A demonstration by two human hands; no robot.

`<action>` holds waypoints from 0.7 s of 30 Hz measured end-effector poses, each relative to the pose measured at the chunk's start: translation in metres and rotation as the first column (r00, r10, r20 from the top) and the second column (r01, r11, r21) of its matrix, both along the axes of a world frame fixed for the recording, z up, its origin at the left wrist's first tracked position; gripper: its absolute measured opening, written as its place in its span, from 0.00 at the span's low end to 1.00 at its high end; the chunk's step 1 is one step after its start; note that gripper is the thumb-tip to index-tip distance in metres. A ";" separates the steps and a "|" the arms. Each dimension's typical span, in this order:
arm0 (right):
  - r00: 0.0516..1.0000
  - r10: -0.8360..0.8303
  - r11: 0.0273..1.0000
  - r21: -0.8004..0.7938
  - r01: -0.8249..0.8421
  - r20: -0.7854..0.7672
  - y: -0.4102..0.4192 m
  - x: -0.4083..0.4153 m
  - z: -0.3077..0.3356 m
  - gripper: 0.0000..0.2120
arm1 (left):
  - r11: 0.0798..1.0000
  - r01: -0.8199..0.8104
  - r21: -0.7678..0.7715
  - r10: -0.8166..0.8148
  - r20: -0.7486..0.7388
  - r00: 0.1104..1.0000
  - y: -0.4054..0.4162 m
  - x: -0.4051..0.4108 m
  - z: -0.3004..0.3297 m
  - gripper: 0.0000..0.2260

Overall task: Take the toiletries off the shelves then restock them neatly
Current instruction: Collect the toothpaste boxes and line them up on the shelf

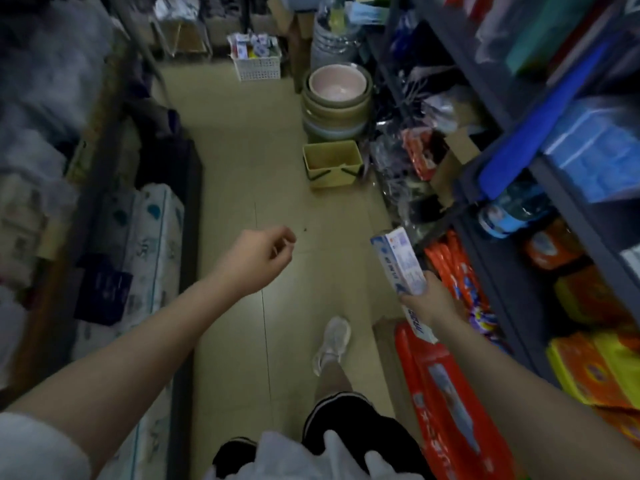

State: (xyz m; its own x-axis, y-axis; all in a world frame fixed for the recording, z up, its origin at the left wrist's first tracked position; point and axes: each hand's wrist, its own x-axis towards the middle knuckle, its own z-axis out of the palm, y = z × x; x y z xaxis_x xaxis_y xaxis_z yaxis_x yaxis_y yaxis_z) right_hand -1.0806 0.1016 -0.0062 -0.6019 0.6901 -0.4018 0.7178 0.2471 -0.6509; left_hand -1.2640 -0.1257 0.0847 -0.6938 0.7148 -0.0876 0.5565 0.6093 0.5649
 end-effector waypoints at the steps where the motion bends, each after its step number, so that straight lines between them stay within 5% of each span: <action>1: 1.000 -0.019 1.000 -0.012 0.019 -0.009 0.017 -0.020 -0.005 0.19 | 0.999 0.031 0.041 -0.030 -0.016 0.999 0.016 -0.020 0.005 0.08; 6: 0.997 0.075 0.997 -0.031 -0.074 0.033 0.094 -0.147 -0.009 0.20 | 0.995 0.054 0.082 -0.053 -0.019 0.998 0.087 -0.125 0.016 0.08; 15: 0.913 0.407 0.911 0.092 -0.402 -0.038 0.188 -0.398 0.037 0.21 | 0.895 -0.052 -0.443 0.096 0.077 0.992 0.138 -0.337 -0.056 0.11; 21: 0.930 0.364 0.931 0.036 -0.363 -0.041 0.253 -0.540 0.014 0.23 | 0.882 -0.023 -0.471 0.095 0.131 0.987 0.204 -0.498 -0.094 0.15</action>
